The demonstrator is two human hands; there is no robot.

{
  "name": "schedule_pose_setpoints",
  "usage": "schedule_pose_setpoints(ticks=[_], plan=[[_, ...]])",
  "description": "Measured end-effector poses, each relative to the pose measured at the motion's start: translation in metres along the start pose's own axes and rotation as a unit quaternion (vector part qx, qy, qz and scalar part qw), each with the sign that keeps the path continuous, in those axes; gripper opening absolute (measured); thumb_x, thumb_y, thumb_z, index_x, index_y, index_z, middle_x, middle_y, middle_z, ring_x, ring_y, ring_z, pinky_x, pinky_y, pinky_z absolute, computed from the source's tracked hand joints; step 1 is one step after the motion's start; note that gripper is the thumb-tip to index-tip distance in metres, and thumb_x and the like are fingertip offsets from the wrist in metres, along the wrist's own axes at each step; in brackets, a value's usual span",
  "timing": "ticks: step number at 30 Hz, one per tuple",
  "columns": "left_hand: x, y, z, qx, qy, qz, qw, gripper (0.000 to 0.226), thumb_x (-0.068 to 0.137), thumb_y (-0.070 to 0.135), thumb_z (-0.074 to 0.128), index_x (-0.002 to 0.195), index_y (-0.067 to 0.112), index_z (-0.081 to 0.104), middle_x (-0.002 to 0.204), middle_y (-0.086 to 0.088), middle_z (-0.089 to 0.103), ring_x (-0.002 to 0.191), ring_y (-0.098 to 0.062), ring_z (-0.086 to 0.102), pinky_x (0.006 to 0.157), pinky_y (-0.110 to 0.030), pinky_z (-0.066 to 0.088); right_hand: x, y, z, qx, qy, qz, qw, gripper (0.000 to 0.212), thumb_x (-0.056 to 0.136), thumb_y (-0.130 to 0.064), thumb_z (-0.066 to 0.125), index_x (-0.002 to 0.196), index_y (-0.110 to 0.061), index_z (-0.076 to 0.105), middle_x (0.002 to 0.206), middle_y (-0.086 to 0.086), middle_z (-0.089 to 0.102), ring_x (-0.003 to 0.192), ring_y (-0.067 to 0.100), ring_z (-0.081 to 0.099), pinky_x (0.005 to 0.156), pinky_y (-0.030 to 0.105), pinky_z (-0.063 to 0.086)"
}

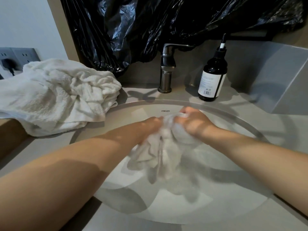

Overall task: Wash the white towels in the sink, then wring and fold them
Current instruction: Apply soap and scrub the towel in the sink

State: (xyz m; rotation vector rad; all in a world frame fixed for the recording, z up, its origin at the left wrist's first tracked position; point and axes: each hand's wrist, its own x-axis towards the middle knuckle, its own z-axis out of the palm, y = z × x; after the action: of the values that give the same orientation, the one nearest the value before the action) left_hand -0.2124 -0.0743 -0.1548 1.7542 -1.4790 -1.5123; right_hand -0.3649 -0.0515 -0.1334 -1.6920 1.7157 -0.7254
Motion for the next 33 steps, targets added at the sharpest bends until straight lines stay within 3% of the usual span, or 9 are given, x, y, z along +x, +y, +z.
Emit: schedule_pose_setpoints(ticks=[4,6,9,12,16,22,26,30,33], plan=[[-0.004,0.000,-0.009,0.256,-0.048,0.024,0.965,0.035,0.101,0.045,0.045,0.098,0.015,0.062,0.103,0.001,0.054,0.097,-0.019,0.052,0.074,-0.032,0.043,0.003,0.010,-0.016,-0.161,-0.137,0.053,0.976,0.033,0.089,-0.027,0.062,0.118,-0.011,0.059,0.118,0.006,0.055,0.099,0.023,0.054,0.073,0.026,0.048],[-0.001,-0.005,-0.011,0.424,-0.055,0.046,0.903,0.037,0.100,0.039,0.048,0.089,0.007,0.064,0.093,-0.005,0.062,0.082,-0.020,0.055,0.075,-0.030,0.044,0.001,0.009,-0.014,-0.231,-0.201,0.059,0.950,0.040,0.089,-0.024,0.062,0.127,-0.014,0.056,0.118,0.005,0.055,0.105,0.027,0.057,0.085,0.038,0.054],[0.001,-0.010,-0.007,0.564,-0.022,0.083,0.822,0.040,0.098,0.045,0.050,0.100,0.009,0.068,0.104,-0.005,0.065,0.101,-0.025,0.060,0.084,-0.032,0.047,-0.002,0.008,-0.012,-0.303,-0.272,0.061,0.911,0.042,0.092,-0.026,0.061,0.132,-0.021,0.052,0.122,0.000,0.048,0.110,0.025,0.054,0.089,0.042,0.055],[-0.010,-0.008,0.017,0.602,-0.035,0.121,0.789,0.051,0.089,0.063,0.052,0.068,0.017,0.052,0.075,0.001,0.053,0.081,-0.024,0.056,0.070,-0.029,0.041,-0.001,0.010,-0.020,-0.354,-0.255,0.046,0.898,0.039,0.096,-0.034,0.054,0.132,-0.017,0.053,0.134,0.001,0.046,0.118,0.026,0.052,0.090,0.042,0.055],[-0.018,-0.018,0.057,0.591,-0.020,0.116,0.798,0.054,0.078,0.071,0.059,0.068,0.018,0.052,0.067,0.004,0.055,0.063,-0.014,0.051,0.057,-0.027,0.033,-0.002,0.023,-0.009,-0.396,-0.310,0.072,0.861,0.068,0.083,-0.052,0.066,0.135,-0.016,0.040,0.131,0.005,0.053,0.115,0.026,0.056,0.089,0.040,0.056],[-0.012,-0.020,0.040,0.582,-0.067,0.038,0.809,0.035,0.081,0.011,0.062,0.116,0.010,0.061,0.093,-0.008,0.064,0.065,-0.022,0.058,0.047,-0.019,0.040,0.005,0.036,0.010,-0.412,-0.322,0.012,0.852,0.064,0.073,-0.025,0.076,0.124,-0.013,0.040,0.102,0.003,0.061,0.096,0.026,0.065,0.078,0.034,0.057],[-0.015,0.001,0.014,0.601,-0.076,0.116,0.787,0.054,0.079,-0.003,0.063,0.128,0.017,0.054,0.130,-0.005,0.054,0.107,-0.026,0.058,0.071,-0.028,0.053,0.016,0.030,-0.020,-0.378,-0.332,-0.004,0.864,0.040,0.072,0.001,0.063,0.109,-0.014,0.057,0.105,0.012,0.068,0.089,0.024,0.064,0.065,0.027,0.048],[-0.020,0.009,-0.023,0.697,-0.006,0.103,0.710,0.035,0.079,-0.005,0.060,0.108,0.013,0.066,0.095,0.003,0.058,0.090,-0.023,0.061,0.072,-0.032,0.052,0.016,0.035,-0.033,-0.400,-0.358,0.001,0.844,0.048,0.073,0.009,0.060,0.119,-0.007,0.060,0.100,0.006,0.063,0.092,0.020,0.058,0.069,0.026,0.047],[-0.015,0.009,-0.034,0.717,0.057,0.105,0.686,0.029,0.090,0.008,0.053,0.116,0.014,0.064,0.107,0.002,0.060,0.108,-0.024,0.061,0.091,-0.035,0.052,0.013,0.031,-0.032,-0.417,-0.356,0.018,0.836,0.069,0.084,0.001,0.058,0.146,-0.015,0.034,0.136,0.005,0.050,0.121,0.022,0.051,0.091,0.027,0.044]])
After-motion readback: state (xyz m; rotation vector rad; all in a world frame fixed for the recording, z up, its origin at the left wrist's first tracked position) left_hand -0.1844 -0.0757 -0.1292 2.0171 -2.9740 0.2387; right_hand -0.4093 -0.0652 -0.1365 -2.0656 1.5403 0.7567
